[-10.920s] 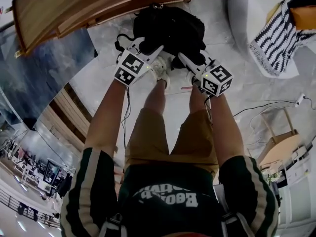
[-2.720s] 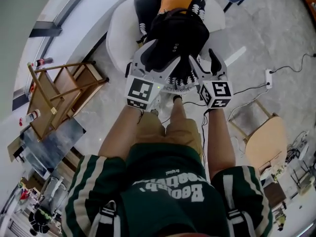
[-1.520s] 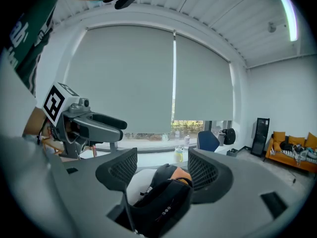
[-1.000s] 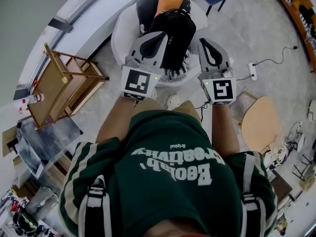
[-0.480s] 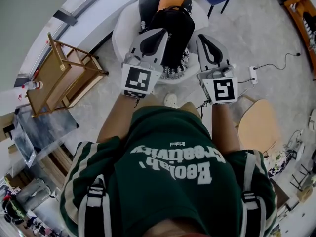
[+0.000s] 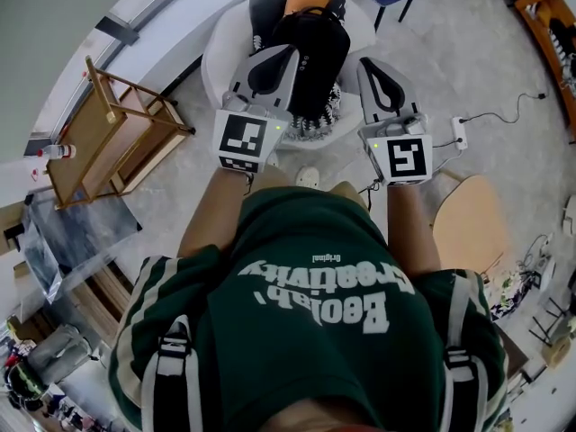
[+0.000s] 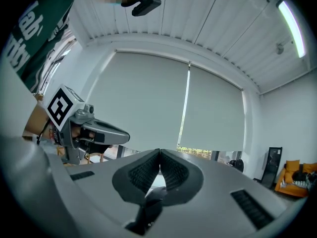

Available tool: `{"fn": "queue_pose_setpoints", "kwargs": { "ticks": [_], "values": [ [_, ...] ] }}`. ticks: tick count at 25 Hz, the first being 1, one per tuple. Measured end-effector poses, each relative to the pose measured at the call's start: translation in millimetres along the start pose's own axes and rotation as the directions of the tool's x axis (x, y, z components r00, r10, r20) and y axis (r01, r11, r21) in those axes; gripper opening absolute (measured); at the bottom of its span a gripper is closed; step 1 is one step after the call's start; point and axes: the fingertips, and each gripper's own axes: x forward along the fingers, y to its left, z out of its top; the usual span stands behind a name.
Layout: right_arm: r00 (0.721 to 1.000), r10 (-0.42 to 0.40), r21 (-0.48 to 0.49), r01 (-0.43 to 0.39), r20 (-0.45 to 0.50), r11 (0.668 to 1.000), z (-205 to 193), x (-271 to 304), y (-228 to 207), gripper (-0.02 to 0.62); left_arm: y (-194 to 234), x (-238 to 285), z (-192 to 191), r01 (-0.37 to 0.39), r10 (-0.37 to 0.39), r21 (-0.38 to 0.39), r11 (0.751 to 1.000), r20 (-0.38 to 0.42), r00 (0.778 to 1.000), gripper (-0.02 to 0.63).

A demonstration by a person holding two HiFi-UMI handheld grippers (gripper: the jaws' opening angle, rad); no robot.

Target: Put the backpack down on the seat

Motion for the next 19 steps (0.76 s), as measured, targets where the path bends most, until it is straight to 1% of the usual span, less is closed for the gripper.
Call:
{"fn": "queue_pose_setpoints", "kwargs": {
  "ticks": [2, 5, 8, 13, 19],
  "values": [
    [1.000, -0.003, 0.004, 0.003, -0.004, 1.000, -0.5, -3.4, -1.2, 0.032, -2.3, 0.3, -0.9, -0.003, 0.003, 0.011, 1.000, -0.008, 1.000, 0.017],
    [0.999, -0.018, 0.010, 0.018, -0.042, 1.000, -4.1, -9.4, -3.7, 0.032, -7.8, -0.8, -1.1, -0.006, 0.007, 0.032, 0.999, -0.017, 1.000, 0.017],
    [1.000, -0.018, 0.004, 0.018, -0.025, 1.000, -1.8, -10.3, -5.6, 0.032, -9.9, -0.3, 1.2, -0.007, 0.008, 0.038, 0.999, -0.016, 1.000, 0.017],
    [0.998, -0.020, 0.007, 0.021, -0.054, 1.000, -5.8, -12.8, -6.5, 0.032, -10.8, 1.0, 1.9, -0.017, 0.019, 0.062, 0.998, -0.021, 1.000, 0.016],
    [0.999, -0.030, 0.017, 0.030, -0.038, 0.999, -5.3, -10.4, -11.1, 0.032, -8.7, 4.0, -2.8, -0.017, 0.018, 0.026, 1.000, -0.036, 0.999, 0.017]
  ]
}}
